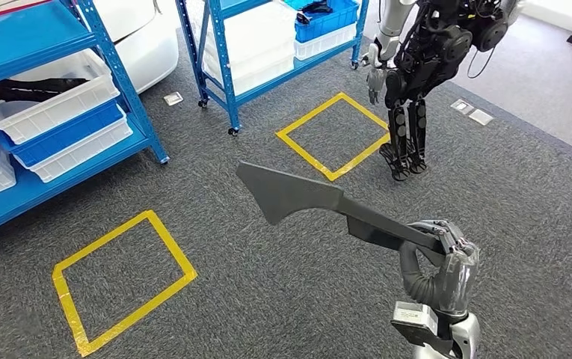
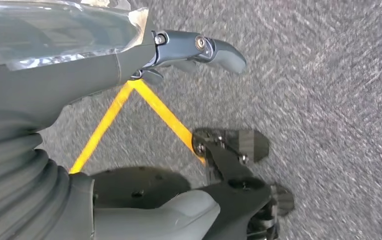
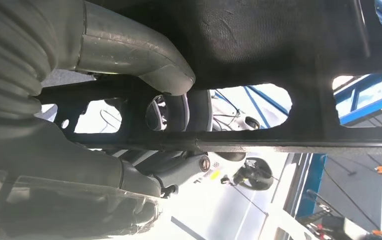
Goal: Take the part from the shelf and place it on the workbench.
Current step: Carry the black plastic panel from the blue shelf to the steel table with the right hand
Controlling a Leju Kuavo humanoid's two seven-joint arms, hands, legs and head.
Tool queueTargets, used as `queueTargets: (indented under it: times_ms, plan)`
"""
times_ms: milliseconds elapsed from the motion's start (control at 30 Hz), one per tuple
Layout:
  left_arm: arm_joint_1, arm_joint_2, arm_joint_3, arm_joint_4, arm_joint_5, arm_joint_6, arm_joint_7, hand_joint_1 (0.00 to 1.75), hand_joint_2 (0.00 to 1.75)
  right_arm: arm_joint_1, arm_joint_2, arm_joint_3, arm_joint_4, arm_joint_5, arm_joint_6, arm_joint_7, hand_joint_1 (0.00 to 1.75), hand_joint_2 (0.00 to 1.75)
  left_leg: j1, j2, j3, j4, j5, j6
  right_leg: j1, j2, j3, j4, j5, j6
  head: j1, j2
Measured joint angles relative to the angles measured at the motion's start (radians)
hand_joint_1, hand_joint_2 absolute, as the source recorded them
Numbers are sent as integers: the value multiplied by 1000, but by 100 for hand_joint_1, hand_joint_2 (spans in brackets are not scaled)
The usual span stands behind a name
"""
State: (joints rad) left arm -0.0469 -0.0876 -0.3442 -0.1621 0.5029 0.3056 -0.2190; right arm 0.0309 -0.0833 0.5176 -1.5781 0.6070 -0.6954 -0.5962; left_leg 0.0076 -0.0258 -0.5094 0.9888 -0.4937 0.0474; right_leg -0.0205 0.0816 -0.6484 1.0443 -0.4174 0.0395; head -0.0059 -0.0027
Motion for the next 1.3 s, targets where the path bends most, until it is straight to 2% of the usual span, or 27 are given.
queueTargets:
  times_ms: [67, 133, 167, 200, 267, 300, 367, 433, 467, 533, 567, 600, 633, 667, 700, 733, 800, 867, 900, 933, 967, 1033, 1100, 1167, 1200, 1233, 1300]
  plan:
    - [2, 0, 1, 0, 1, 3, 0, 0, 175, -11, -5, 7, 7, -4, 0, -1, 175, 175, 0, 27, -2, -10, 11, 6, 2, -49, -49, 100, -53, -9, 4, 0]
    - [5, 0, 1, 0, 2, 6, 1, 0, 175, -17, -9, 13, 15, -6, 0, -1, 175, 175, -2, 56, -8, -10, 14, 7, -1, -66, -96, 220, -104, -8, 6, 0]
    - [7, -1, 1, 0, 2, 7, 2, 0, 175, -18, -11, 16, 19, -8, 0, -1, 175, 175, -2, 70, -10, -9, 15, 6, -3, -69, -100, 243, -112, -2, 6, 0]
    - [7, -1, 2, 0, 4, 8, 3, 0, 175, -19, -13, 19, 24, -9, 0, -1, 175, 175, -2, 84, -11, -8, 15, 5, -6, -74, -81, 226, -105, 8, 7, 0]
    - [7, -3, 2, 0, 8, 8, 4, 0, 175, -25, -16, 25, 31, -12, 0, -1, 175, 175, -3, 110, -12, -4, 14, -1, -10, -106, 3, 96, -71, 25, 7, 0]
    - [6, -3, 3, 0, 10, 9, 5, 0, 175, -31, -17, 29, 34, -15, 0, -1, 175, 175, -6, 122, -13, -1, 11, -7, -9, -127, 44, 31, -57, 27, 6, 0]
    - [5, -3, 3, 0, 11, 9, 6, 0, 175, -43, -18, 37, 38, -24, 0, -2, 175, 175, -12, 141, -15, 6, 6, -19, -4, -147, 79, -32, -48, 17, 3, 0]
    - [3, -3, 4, 0, 12, 10, 6, 0, 175, -53, -22, 44, 43, -38, 0, -7, 175, 175, -12, 157, -14, 6, 7, -29, -2, -127, 73, -33, -42, 2, 1, 0]
    - [1, -3, 4, 0, 12, 10, 6, 0, 175, -58, -24, 47, 46, -44, 0, -11, 175, 175, -9, 148, -15, 10, 2, -36, -4, -116, 71, -34, -39, -4, 0, 0]
    - [-1, -3, 5, 0, 12, 11, 6, 0, 175, -70, -27, 50, 51, -51, 0, -16, 175, 175, -1, 94, -38, 64, -41, -47, -11, -95, 67, -38, -31, -19, -2, 0]
    - [-1, -3, 5, 0, 12, 11, 6, 0, 175, -75, -27, 52, 54, -53, 0, -18, 175, 175, 2, 59, -64, 122, -77, -51, -12, -85, 63, -38, -28, -25, -3, 0]
    - [1, -3, 6, 0, 12, 11, 6, 0, 175, -79, -27, 54, 56, -54, 0, -20, 175, 175, 3, 38, -95, 191, -113, -53, -11, -74, 60, -38, -25, -30, -3, 0]
    - [3, -3, 7, 0, 12, 11, 6, 0, 175, -81, -27, 56, 59, -54, 0, -22, 175, 175, 3, 29, -125, 254, -139, -54, -10, -62, 57, -37, -23, -33, -3, 0]
    - [5, -3, 8, 0, 12, 12, 7, 0, 175, -82, -27, 57, 62, -55, 0, -23, 175, 175, 3, 27, -142, 289, -145, -54, -9, -50, 54, -37, -21, -34, -3, 0]
    - [7, -3, 9, 0, 13, 12, 7, 0, 175, -82, -27, 59, 66, -55, 0, -23, 175, 175, 3, 25, -141, 288, -132, -53, -8, -37, 53, -37, -19, -34, -3, 0]
    - [8, -3, 10, 0, 13, 13, 8, 0, 175, -82, -27, 60, 69, -55, 0, -23, 175, 175, 3, 20, -122, 250, -103, -50, -8, -24, 53, -37, -17, -32, -3, 0]
    - [8, -2, 10, 0, 13, 17, 9, 0, 175, -86, -27, 64, 74, -54, 0, -23, 175, 175, 3, -19, -54, 114, -38, -37, -7, 1, 52, -36, -13, -25, -3, 0]
    - [8, -1, 10, 0, 13, 21, 10, 0, 175, -92, -25, 69, 76, -53, 0, -23, 175, 175, 1, -54, -11, 23, -11, -27, -7, 23, 46, -35, -7, -15, -2, 0]
    - [8, -1, 10, 0, 13, 22, 11, 0, 175, -95, -24, 71, 78, -54, 0, -23, 175, 175, -2, -57, -7, 11, -11, -24, -8, 33, 41, -36, -2, -9, -2, 0]
    - [7, -1, 10, 0, 13, 23, 12, 0, 175, -97, -24, 73, 79, -55, 0, -23, 175, 175, -5, -44, -7, 8, -8, -21, -9, 45, 36, -39, 3, -1, -2, 0]
    - [6, -2, 10, 0, 13, 23, 12, 0, 175, -97, -24, 75, 81, -56, 0, -24, 175, 175, -6, -32, -6, 2, -1, -16, -10, 42, 30, -36, 6, 4, -2, 0]
    - [5, -2, 10, 0, 12, 24, 13, 0, 175, -100, -25, 76, 84, -61, -1, -27, 175, 175, -4, -5, -4, -12, 14, -4, -6, -1, 1, 5, -16, 5, 1, 0]
    - [8, -3, 11, 0, 12, 26, 16, 0, 175, -106, -26, 79, 87, -66, -1, -30, 175, 175, -5, 24, -7, -17, 19, 0, -3, -54, -54, 120, -77, -2, 4, 0]
    - [10, -3, 11, 0, 12, 26, 19, 0, 175, -107, -27, 80, 93, -70, -1, -32, 175, 175, -7, 57, -12, -16, 20, 1, -4, -68, -97, 229, -121, 3, 5, 0]
    - [11, -3, 11, 0, 12, 26, 20, 0, 175, -106, -27, 81, 96, -71, -1, -33, 175, 175, -7, 72, -13, -15, 20, 0, -5, -72, -93, 237, -122, 10, 6, 0]
    - [10, -4, 11, 0, 12, 26, 20, 0, 175, -106, -28, 80, 98, -72, -1, -35, 175, 175, -7, 86, -13, -15, 20, -1, -6, -77, -68, 204, -109, 19, 6, 0]
    - [9, -6, 11, 0, 11, 26, 20, 0, 175, -106, -31, 80, 101, -74, -1, -38, 175, 175, -8, 110, -13, -9, 15, -8, -9, -114, 18, 64, -69, 33, 7, 0]
